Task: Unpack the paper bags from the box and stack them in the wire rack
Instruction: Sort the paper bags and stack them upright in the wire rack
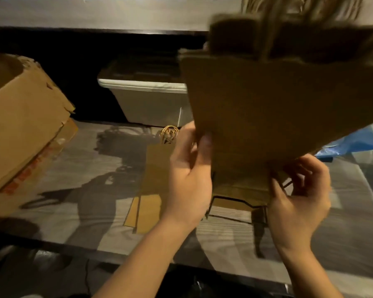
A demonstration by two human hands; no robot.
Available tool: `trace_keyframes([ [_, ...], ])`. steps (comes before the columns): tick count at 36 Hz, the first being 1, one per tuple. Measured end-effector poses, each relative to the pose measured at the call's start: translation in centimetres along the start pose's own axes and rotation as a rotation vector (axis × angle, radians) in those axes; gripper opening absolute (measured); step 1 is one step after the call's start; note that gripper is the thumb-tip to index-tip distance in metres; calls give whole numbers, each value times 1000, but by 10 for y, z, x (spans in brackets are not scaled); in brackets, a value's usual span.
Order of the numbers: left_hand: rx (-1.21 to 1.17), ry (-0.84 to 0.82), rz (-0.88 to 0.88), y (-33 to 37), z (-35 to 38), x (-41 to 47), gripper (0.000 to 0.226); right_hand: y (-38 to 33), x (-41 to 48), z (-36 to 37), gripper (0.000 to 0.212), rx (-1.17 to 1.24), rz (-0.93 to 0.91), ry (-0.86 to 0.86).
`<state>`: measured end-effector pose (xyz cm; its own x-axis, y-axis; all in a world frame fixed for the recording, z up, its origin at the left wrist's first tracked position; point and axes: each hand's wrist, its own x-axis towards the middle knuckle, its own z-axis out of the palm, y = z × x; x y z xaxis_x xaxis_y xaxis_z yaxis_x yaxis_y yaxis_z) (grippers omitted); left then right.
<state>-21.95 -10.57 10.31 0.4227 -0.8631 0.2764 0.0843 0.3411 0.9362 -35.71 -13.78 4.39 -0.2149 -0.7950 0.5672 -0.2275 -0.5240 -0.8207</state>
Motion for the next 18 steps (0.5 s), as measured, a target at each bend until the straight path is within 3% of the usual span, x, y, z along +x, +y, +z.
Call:
trace_keyframes([
  [6,94,-129,-85,-15,11,-3,31,15,-4,-12,47,-100,118,-8],
  [12,141,-155,-245,-40,9,-10,38,28,-11,-20,56,-191,159,-32],
  [18,221,-152,-314,-47,4,-12,40,30,-11,-16,44,-165,160,-12],
])
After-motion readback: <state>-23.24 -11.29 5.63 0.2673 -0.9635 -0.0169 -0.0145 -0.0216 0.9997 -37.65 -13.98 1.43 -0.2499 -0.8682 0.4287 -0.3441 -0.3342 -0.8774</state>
